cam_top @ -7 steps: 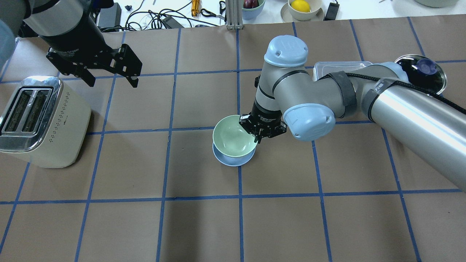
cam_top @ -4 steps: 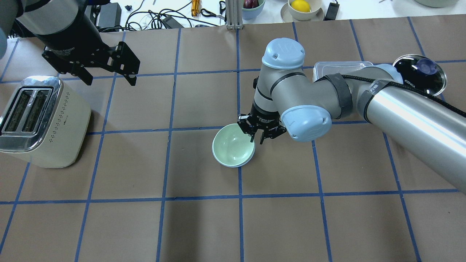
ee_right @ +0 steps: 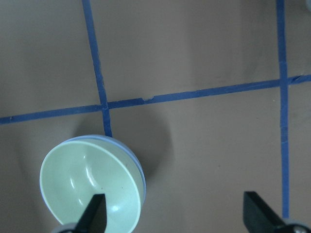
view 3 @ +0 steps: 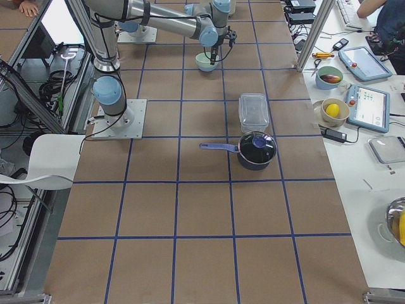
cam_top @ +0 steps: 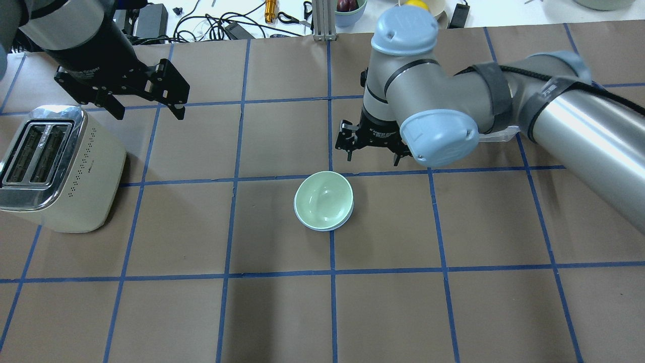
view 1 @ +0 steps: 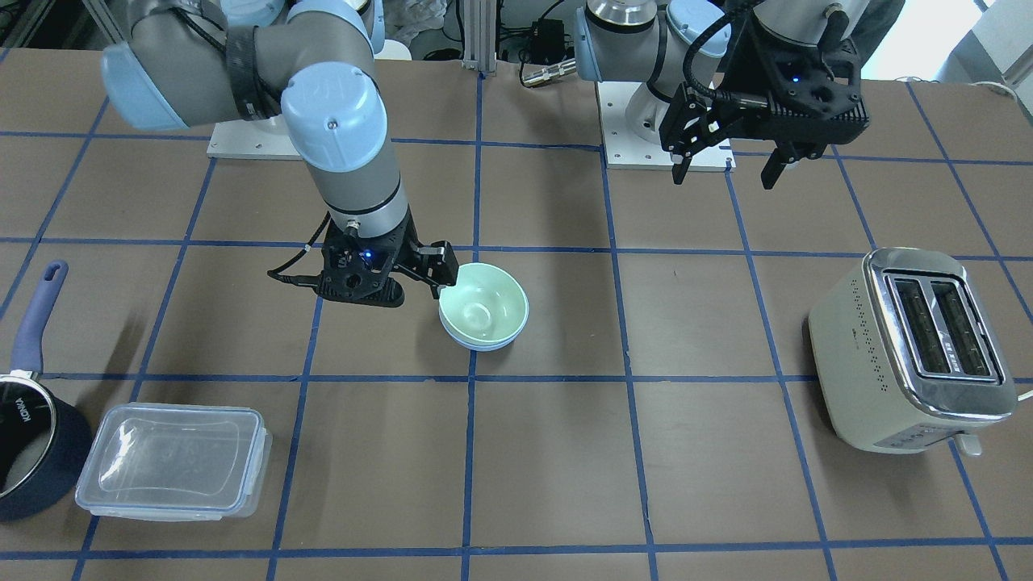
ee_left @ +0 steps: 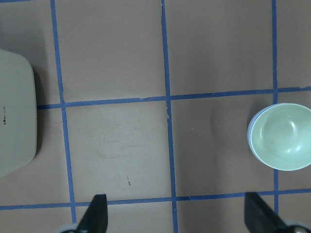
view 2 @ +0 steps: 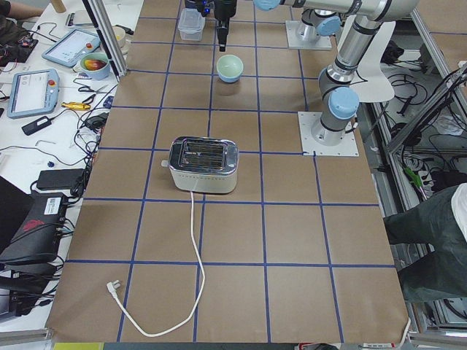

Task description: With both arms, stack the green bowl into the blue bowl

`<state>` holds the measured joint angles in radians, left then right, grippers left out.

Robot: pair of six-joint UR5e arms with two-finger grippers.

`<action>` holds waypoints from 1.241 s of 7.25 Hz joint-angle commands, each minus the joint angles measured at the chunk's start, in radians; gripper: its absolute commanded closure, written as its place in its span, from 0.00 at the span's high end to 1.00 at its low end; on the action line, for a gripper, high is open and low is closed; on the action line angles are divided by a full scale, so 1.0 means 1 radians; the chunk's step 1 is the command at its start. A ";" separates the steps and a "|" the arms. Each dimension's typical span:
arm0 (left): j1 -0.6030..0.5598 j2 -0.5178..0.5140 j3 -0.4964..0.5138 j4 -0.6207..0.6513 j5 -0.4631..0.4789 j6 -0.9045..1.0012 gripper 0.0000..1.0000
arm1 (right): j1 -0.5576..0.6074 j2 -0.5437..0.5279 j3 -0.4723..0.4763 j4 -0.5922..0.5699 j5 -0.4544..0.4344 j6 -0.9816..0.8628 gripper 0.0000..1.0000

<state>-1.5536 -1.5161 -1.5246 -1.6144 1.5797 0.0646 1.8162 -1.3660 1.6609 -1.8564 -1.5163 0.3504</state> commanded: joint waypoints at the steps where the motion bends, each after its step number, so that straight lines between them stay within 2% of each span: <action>1: 0.000 0.001 0.000 -0.001 0.000 0.000 1.00 | -0.021 -0.042 -0.192 0.251 -0.040 -0.134 1.00; 2: 0.001 0.001 0.000 0.001 -0.001 -0.003 1.00 | -0.064 -0.068 -0.223 0.290 -0.039 -0.207 1.00; 4: 0.003 0.001 0.000 0.002 -0.004 -0.029 1.00 | -0.216 -0.172 -0.224 0.382 -0.033 -0.358 1.00; 9: 0.004 -0.001 -0.002 0.004 -0.004 -0.031 1.00 | -0.227 -0.205 -0.181 0.376 -0.031 -0.419 1.00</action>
<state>-1.5494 -1.5150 -1.5252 -1.6118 1.5766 0.0338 1.5897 -1.5679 1.4773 -1.4796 -1.5432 -0.0626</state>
